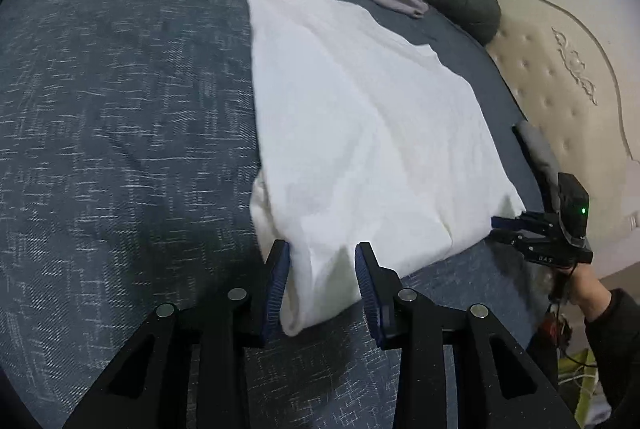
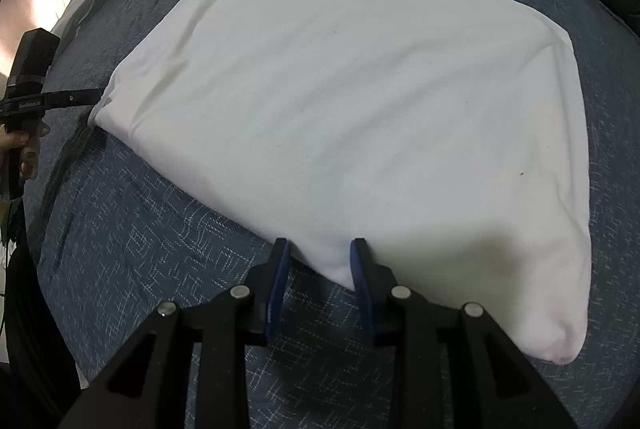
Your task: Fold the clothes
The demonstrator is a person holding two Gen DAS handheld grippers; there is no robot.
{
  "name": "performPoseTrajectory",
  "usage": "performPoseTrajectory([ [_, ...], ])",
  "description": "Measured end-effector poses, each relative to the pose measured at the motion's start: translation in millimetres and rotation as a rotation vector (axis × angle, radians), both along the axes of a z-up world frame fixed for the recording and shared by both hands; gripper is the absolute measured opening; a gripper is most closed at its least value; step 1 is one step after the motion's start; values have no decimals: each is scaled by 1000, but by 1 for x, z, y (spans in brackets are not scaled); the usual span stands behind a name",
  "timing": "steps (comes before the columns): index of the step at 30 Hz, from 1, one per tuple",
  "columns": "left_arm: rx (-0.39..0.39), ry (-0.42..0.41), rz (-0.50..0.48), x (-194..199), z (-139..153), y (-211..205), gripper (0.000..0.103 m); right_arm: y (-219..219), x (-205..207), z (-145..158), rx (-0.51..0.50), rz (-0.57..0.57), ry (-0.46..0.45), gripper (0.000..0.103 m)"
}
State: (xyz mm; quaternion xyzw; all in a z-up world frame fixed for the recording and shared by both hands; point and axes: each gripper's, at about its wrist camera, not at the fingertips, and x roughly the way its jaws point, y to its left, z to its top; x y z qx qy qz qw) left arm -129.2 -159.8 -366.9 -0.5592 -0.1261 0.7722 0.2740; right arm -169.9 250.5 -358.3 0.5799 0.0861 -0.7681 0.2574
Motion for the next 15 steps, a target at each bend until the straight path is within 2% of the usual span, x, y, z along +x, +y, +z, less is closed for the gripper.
performPoseTrajectory([
  [5,-13,-25,10,-46,-10,1,35,10,1,-13,-6,-8,-1,31],
  [9,-32,-41,3,-48,-18,8,33,16,-3,-11,-6,-5,-3,31],
  [10,-28,-43,3,-48,-18,8,25,17,-4,-11,-7,-5,-3,31],
  [11,-40,-41,-2,-47,-18,7,9,17,-5,-12,-5,-4,-3,31],
  [12,-52,-40,-7,-46,-18,7,5,16,-5,-12,-3,-4,-2,31],
  [15,-106,3,-27,-47,-11,25,3,14,-6,-13,3,1,1,31],
])
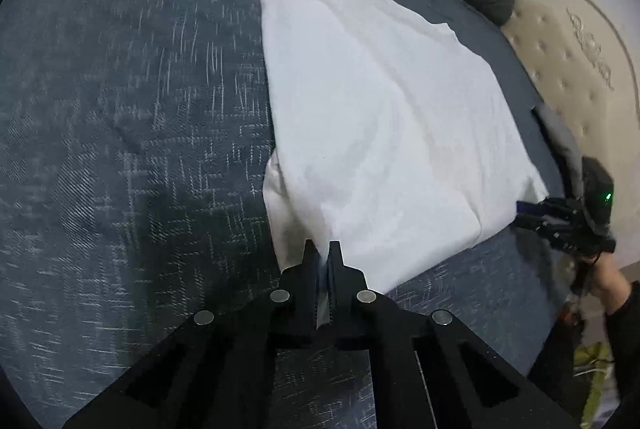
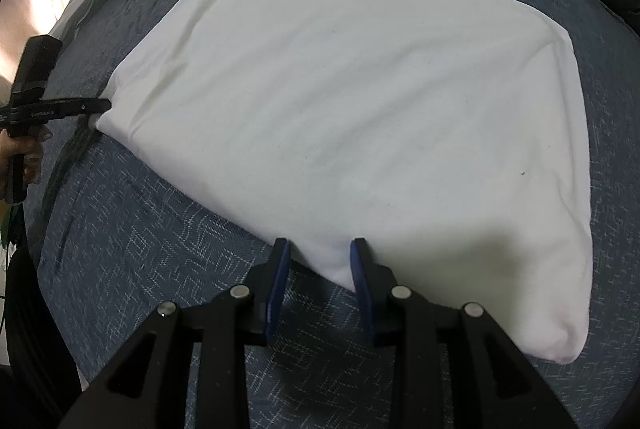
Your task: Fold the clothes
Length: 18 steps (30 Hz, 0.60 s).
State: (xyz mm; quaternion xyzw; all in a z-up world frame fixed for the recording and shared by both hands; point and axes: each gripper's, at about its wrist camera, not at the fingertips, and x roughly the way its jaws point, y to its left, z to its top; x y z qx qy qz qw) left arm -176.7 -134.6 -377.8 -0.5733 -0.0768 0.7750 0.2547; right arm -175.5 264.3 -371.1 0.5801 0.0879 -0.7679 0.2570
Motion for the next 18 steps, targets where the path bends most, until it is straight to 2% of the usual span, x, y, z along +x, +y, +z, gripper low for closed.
performPoseTrajectory([
  [3,-70,77,-4,1,15,1,2,-2,1,0,12,9,6,31],
  [5,-70,91,12,0,26,-13,2,-3,2,0,33,17,18,28],
  [8,-76,79,2,-1,28,-20,2,-3,2,-2,43,15,23,28],
  [15,-62,37,16,-13,5,-9,3,1,3,-1,28,-11,22,28],
  [18,-9,47,22,-8,13,-10,5,7,3,1,-13,-37,7,28],
])
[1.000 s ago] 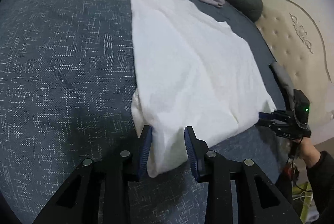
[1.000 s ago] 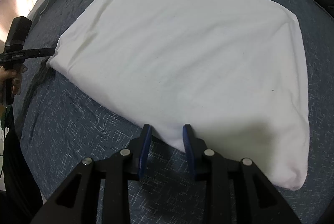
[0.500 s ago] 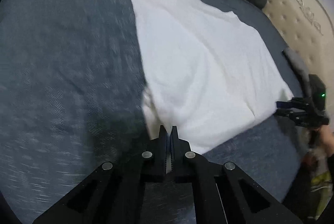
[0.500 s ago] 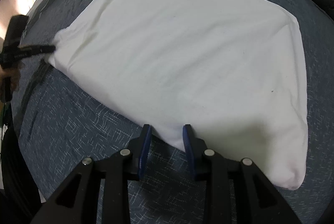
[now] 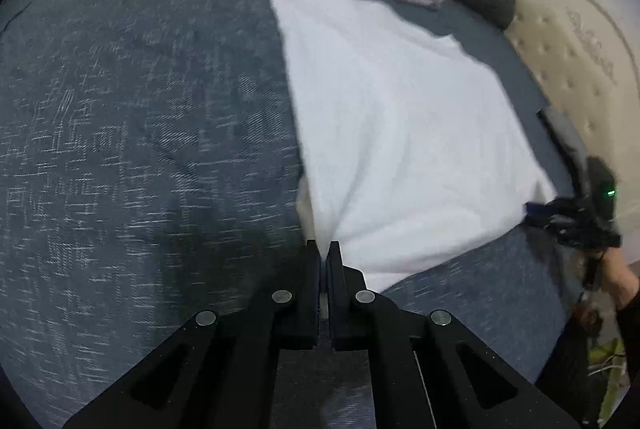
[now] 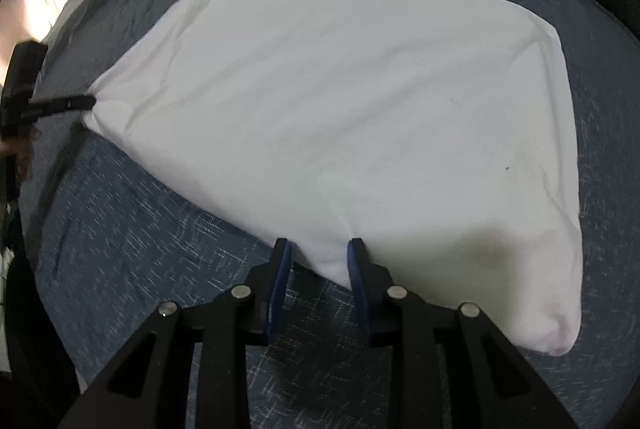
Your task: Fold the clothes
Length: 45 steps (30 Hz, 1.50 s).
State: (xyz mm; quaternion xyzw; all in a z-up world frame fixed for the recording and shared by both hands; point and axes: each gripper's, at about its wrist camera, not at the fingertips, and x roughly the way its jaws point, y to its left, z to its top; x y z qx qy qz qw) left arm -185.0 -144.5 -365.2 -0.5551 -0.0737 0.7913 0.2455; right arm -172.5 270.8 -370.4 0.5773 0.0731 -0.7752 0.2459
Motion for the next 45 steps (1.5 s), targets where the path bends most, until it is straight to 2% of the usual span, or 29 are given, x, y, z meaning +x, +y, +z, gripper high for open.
performPoseTrajectory([
  [3,33,12,-15,7,8,0,7,3,1,0,-18,-11,-4,28],
  [4,37,5,-21,9,8,-1,11,3,-1,0,-17,-8,-5,28],
  [6,44,-8,-38,14,6,0,26,3,-3,1,-15,-2,-5,28],
  [7,46,-12,-49,17,4,2,39,3,-4,1,-14,1,-6,28],
  [8,40,-8,-60,19,3,4,42,3,-6,1,-13,4,-6,28],
  [15,12,-8,-72,14,-13,9,40,4,0,4,-12,3,-10,30],
  [16,6,-7,-78,14,-15,11,30,3,-1,6,-11,3,-10,30],
  [17,-4,3,-79,15,-14,10,12,2,-2,7,-11,3,-10,30],
  [18,-7,6,-85,14,-15,13,7,3,-2,7,-10,5,-11,30],
  [22,-61,33,-96,16,-12,20,6,3,-1,6,6,9,-6,30],
  [25,-109,56,-93,17,-5,19,5,2,-1,4,41,18,9,26],
  [26,-107,56,-94,17,-3,17,5,3,-2,4,45,12,12,22],
  [34,-177,118,-109,15,7,18,6,9,-4,3,70,-3,24,14],
  [45,-229,111,-140,15,1,25,6,19,-6,1,50,-27,10,11],
])
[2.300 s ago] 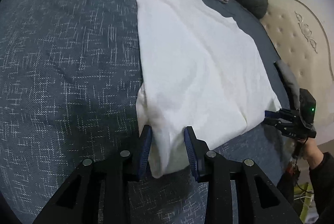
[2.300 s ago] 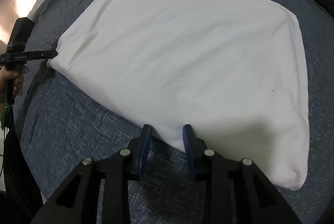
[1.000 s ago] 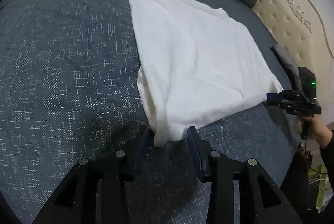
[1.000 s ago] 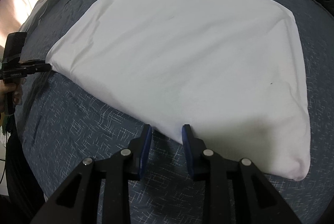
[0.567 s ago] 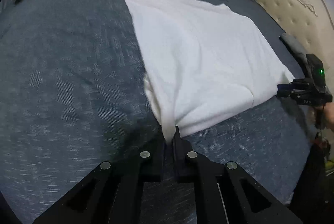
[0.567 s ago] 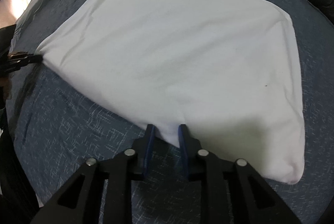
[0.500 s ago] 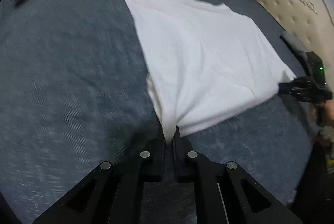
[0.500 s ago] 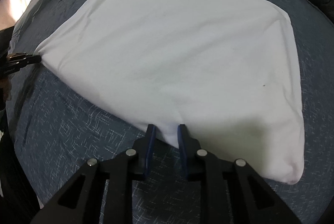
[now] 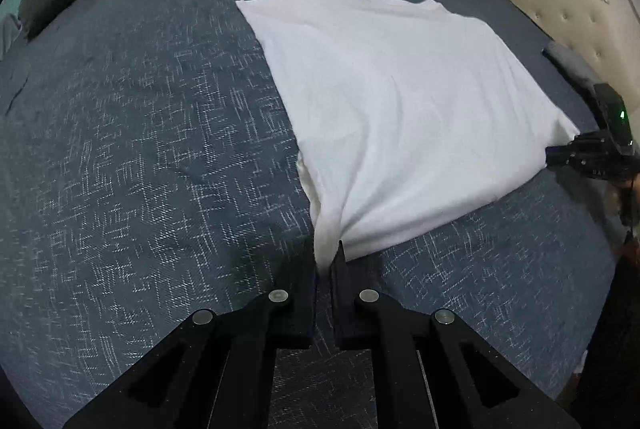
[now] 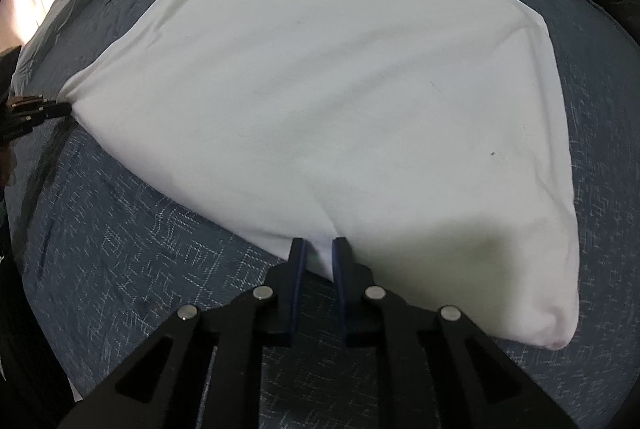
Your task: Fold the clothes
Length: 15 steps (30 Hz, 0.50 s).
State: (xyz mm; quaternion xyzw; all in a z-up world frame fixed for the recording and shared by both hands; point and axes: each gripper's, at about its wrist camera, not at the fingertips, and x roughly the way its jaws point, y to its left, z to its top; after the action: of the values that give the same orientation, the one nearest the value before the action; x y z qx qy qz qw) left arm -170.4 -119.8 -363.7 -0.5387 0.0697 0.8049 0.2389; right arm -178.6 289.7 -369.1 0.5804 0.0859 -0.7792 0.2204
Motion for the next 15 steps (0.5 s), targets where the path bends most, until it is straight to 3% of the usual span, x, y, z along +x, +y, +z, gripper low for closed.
performPoseTrajectory([
  [3,13,-39,-3,6,-8,4,6,13,-1,10,-74,-40,-6,12],
  [4,26,-54,-2,8,-10,4,6,24,0,16,-107,-65,-3,17],
  [6,64,-64,23,7,-11,0,6,47,1,26,-152,-116,10,35],
  [7,82,-69,35,7,-11,-2,6,59,2,30,-165,-144,20,51],
  [12,77,-75,33,7,-14,2,6,141,3,39,-250,-382,20,54],
  [15,122,-98,67,6,-14,-3,7,168,6,31,-295,-465,-23,54],
])
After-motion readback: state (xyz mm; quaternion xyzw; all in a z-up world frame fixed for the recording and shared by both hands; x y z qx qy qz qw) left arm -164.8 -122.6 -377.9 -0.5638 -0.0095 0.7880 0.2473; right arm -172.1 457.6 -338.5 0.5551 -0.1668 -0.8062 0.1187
